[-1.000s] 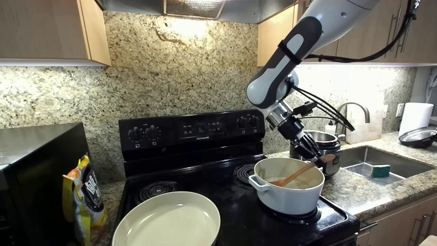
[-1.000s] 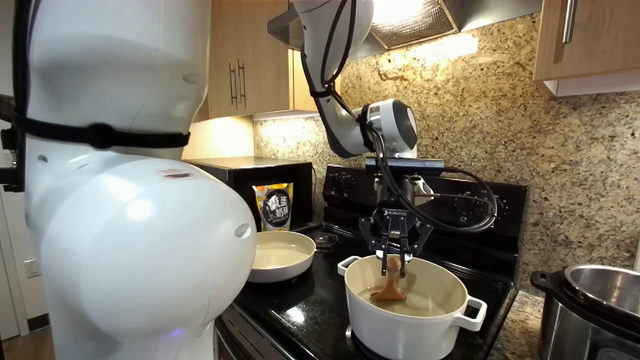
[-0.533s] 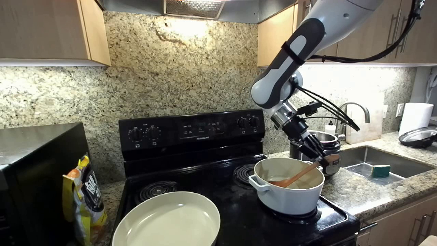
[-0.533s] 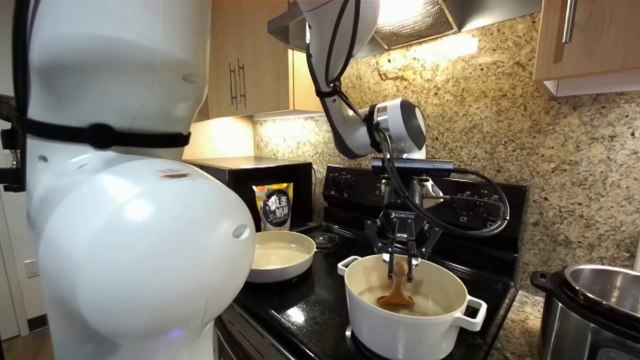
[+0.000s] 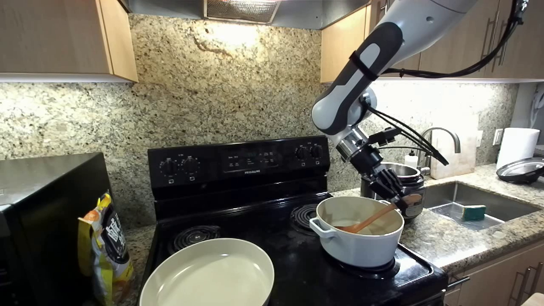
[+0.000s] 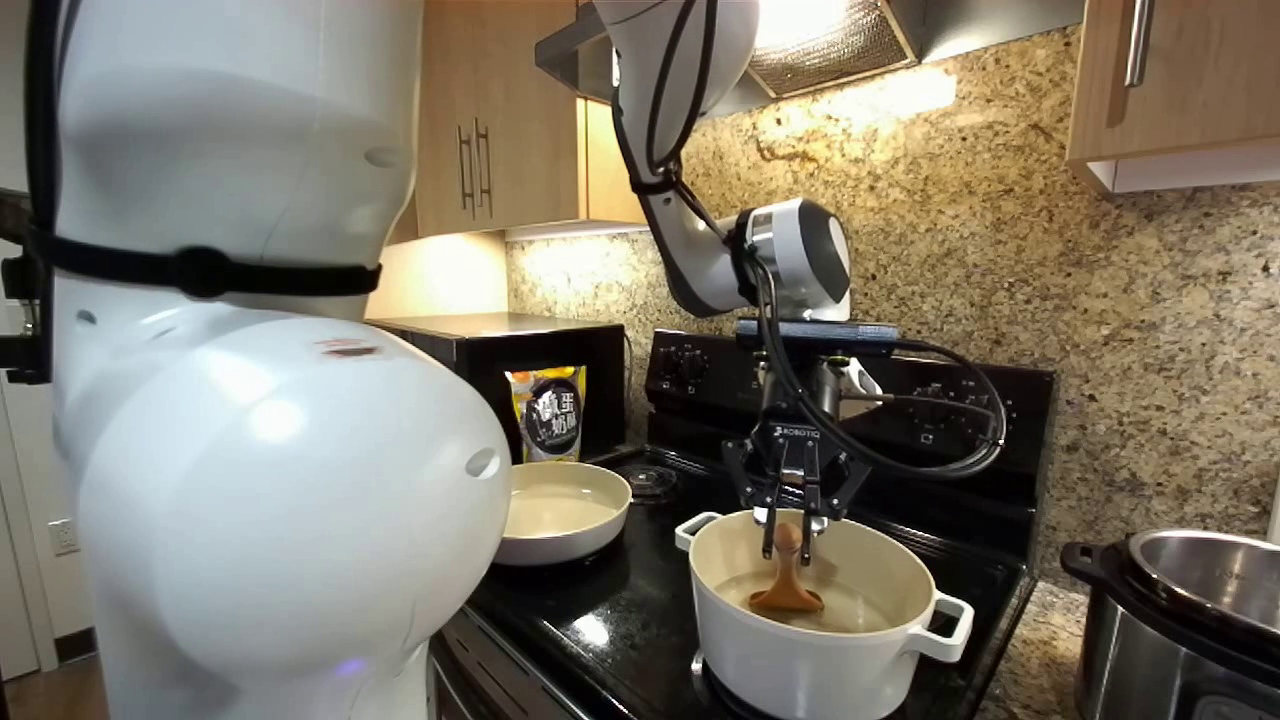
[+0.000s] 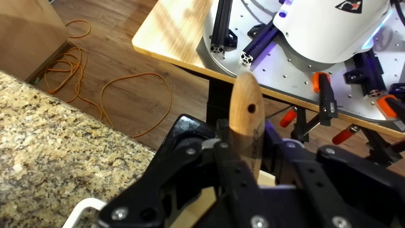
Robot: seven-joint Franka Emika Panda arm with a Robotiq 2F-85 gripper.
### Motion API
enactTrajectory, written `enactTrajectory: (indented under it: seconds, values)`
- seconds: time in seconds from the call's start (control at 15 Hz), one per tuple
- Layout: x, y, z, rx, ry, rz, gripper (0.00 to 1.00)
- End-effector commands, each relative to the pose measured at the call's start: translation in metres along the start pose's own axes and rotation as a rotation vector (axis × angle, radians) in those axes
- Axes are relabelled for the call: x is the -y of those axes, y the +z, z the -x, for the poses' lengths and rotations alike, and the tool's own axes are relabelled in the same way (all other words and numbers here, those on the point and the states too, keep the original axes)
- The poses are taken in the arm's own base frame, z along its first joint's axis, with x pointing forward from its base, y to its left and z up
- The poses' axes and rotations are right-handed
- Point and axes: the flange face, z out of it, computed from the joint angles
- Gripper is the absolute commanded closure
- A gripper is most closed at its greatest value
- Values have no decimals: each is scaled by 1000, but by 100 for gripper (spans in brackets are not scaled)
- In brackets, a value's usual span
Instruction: Use the wooden spoon to stir the pot.
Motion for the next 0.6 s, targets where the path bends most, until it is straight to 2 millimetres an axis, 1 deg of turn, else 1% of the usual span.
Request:
enactTrajectory:
  seconds: [0.0, 0.2, 0.4, 0.53]
  values:
    - [11, 0, -6, -13, 27, -32, 92]
    - [19, -7, -8, -4, -4, -15, 92]
    - [24, -16, -13, -5, -77, 13, 92]
    - [25, -21, -11, 4, -71, 48, 92]
